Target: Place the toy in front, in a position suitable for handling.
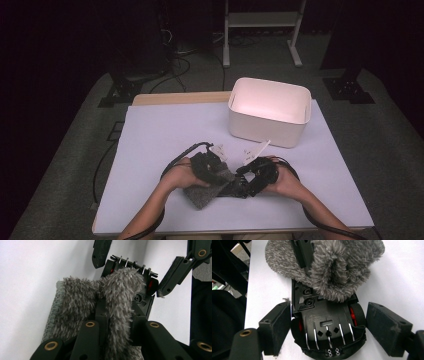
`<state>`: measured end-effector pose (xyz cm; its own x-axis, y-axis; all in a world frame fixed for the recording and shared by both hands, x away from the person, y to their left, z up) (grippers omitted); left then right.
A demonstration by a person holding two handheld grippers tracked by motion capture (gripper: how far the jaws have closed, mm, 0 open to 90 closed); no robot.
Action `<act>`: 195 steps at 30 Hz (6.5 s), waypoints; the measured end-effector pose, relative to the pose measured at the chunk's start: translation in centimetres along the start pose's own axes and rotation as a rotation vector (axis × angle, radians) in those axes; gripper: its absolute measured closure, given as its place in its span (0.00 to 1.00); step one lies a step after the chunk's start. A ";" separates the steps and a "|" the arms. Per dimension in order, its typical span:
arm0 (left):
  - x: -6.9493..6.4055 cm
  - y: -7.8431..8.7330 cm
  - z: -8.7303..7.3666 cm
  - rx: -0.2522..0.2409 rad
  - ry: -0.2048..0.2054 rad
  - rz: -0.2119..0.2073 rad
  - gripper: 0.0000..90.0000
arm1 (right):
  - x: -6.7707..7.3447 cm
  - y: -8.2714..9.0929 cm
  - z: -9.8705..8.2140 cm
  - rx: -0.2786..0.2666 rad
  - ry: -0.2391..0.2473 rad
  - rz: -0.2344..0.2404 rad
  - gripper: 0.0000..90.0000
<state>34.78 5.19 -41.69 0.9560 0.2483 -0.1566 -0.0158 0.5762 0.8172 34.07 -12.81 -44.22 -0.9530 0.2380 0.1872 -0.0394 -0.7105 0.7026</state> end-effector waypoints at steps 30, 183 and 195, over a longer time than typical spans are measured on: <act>-0.2 0.0 0.1 0.005 -0.016 -0.001 0.82 | -0.8 -0.3 0.4 0.010 -0.034 0.025 0.24; -4.0 1.3 3.1 -0.006 -0.186 -0.035 0.88 | 3.4 1.0 -3.2 -0.107 0.129 -0.083 0.63; -4.0 0.9 3.4 -0.001 -0.198 -0.049 0.87 | 3.4 0.9 -3.3 -0.114 0.129 -0.083 0.63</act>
<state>31.91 2.00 -38.42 0.9945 0.0622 -0.0843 0.0321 0.5850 0.8104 29.80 -14.86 -45.19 -0.9754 0.2174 0.0370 -0.1464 -0.7639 0.6286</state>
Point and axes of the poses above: each handheld gripper's, and its own axes: y roughly backward along the jaws, z roughly out of its top, x roughly to its left, the point moved 2 cm from there along -y, roughly forward along the jaws, and after that the axes turned 2 degrees about -x, right-handed, at the moved point
